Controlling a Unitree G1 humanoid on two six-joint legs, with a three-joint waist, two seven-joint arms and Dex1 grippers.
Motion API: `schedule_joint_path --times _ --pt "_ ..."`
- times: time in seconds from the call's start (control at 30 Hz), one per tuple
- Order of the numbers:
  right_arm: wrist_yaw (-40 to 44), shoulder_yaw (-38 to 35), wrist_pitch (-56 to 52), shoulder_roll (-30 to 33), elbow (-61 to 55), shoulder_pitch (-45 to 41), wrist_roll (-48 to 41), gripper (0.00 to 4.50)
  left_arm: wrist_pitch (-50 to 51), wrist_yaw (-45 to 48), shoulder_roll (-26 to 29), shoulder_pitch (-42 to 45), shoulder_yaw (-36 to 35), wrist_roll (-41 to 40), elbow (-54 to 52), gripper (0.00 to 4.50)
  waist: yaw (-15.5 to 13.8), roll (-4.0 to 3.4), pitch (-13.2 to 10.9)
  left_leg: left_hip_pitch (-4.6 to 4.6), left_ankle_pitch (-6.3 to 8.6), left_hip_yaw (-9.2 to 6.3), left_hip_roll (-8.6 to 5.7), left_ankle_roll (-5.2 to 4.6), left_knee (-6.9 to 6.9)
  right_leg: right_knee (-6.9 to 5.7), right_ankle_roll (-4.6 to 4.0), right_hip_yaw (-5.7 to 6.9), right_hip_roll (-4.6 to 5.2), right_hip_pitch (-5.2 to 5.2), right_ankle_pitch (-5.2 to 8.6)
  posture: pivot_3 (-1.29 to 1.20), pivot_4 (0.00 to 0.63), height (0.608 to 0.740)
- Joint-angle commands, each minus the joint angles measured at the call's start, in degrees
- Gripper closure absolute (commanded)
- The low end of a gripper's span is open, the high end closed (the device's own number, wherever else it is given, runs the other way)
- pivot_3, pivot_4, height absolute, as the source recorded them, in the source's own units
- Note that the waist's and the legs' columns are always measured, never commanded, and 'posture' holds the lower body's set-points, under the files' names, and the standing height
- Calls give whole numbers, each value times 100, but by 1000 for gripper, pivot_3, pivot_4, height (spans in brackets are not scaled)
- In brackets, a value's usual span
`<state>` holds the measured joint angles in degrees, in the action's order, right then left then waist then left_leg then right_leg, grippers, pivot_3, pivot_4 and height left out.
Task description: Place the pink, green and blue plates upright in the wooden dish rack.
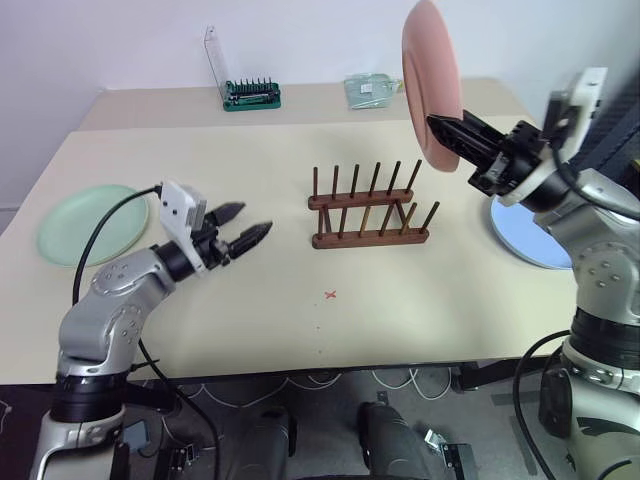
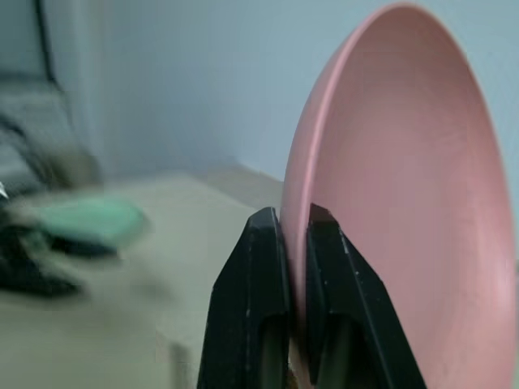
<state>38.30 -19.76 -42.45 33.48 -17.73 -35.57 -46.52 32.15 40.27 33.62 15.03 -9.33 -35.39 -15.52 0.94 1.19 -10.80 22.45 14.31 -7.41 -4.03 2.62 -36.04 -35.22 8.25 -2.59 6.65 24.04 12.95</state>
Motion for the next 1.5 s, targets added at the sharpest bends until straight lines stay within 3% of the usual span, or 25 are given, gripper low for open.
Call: schedule_joint_path --times 0.03,0.13,0.57,0.9,1.07,1.17,1.3,1.5 --pt "-346 -372 -447 -88 -171 85 -874 4500 76 559 339 -301 6 -184 -357 1028 -8 -1 -1 0 0 0 0 0 0 1 0 0 0 -1 0 0 150 740" --pt "-601 -441 -601 -180 44 102 -1188 4500 111 731 465 -566 196 -102 -494 1028 -16 -2 -1 0 0 4 -1 -1 -1 1 0 0 2 -1 0 0 150 740" --pt "-584 -224 -320 -107 1140 -55 -824 4500 178 470 84 -727 438 -158 -840 1028 4 -3 -1 0 0 7 0 -1 -1 -1 1 0 2 2 0 0 150 740" --pt "-1539 -623 -713 -397 1946 -309 -1227 4500 215 416 1 -700 525 -127 -880 1028 -9 -3 -1 1 0 8 -1 -1 -3 -1 1 -1 2 1 -1 0 150 740" --pt "-1594 -607 -764 -416 1979 -170 -1242 4500 175 431 -6 -660 575 -89 -820 1028 -8 -3 -1 1 0 9 -1 -1 -1 0 1 -2 2 2 -1 0 150 740" --pt "-1592 -596 -736 -414 1918 -132 -1224 3420 167 420 -17 -647 578 -71 -795 974 -7 -3 -1 1 0 9 -1 -2 -2 0 1 -1 3 1 -1 0 150 740" --pt "-1488 -540 -380 -285 1755 -147 -923 1526 152 350 -32 -676 524 -17 -726 974 -5 -3 -1 1 0 9 -1 -2 -2 -1 1 -1 2 1 -1 0 150 740" --pt "-1042 -209 281 245 1467 -157 -85 1526 187 83 -100 -592 71 -174 -421 974 -5 -7 -2 1 0 9 -1 -2 -2 -1 2 -1 2 1 0 0 150 740"
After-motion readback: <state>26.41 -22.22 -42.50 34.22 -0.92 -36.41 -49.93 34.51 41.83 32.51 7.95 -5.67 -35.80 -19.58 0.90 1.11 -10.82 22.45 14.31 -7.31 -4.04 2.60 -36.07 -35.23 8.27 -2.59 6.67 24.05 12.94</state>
